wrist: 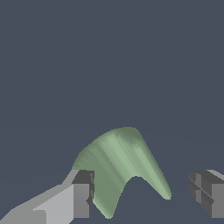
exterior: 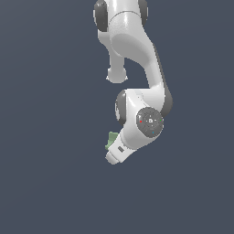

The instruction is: Pick up the object and move it to a goal position.

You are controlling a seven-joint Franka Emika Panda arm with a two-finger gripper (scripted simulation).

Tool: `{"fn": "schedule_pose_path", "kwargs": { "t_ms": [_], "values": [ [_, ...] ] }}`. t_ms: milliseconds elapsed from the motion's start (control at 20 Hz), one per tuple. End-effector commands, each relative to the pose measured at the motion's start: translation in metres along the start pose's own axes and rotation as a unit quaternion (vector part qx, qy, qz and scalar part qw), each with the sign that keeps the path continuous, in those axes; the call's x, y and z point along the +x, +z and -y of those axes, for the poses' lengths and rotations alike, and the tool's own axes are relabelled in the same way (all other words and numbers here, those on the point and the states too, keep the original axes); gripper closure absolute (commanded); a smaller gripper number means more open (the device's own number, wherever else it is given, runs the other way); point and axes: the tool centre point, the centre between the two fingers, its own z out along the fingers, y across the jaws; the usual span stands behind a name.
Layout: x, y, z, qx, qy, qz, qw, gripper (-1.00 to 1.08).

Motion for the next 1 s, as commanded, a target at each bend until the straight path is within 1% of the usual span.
{"fn": "schedule_pose_path", "kwargs": {
  "t_ms": [0,200,450,650,950],
  "values": [
    [0.005,0.003,-0.002,0.002,-0.037,0.013,0.9992,-0.60],
    [0.012,0.009,-0.004,0.007,-0.093,0.034,0.9951,-0.60],
    [0.019,0.017,-0.006,0.016,-0.160,0.059,0.9852,-0.60],
    [0.023,0.024,-0.007,0.025,-0.211,0.078,0.9739,-0.60],
    [0.025,0.035,-0.007,0.043,-0.279,0.103,0.9536,-0.60]
  ]
}}
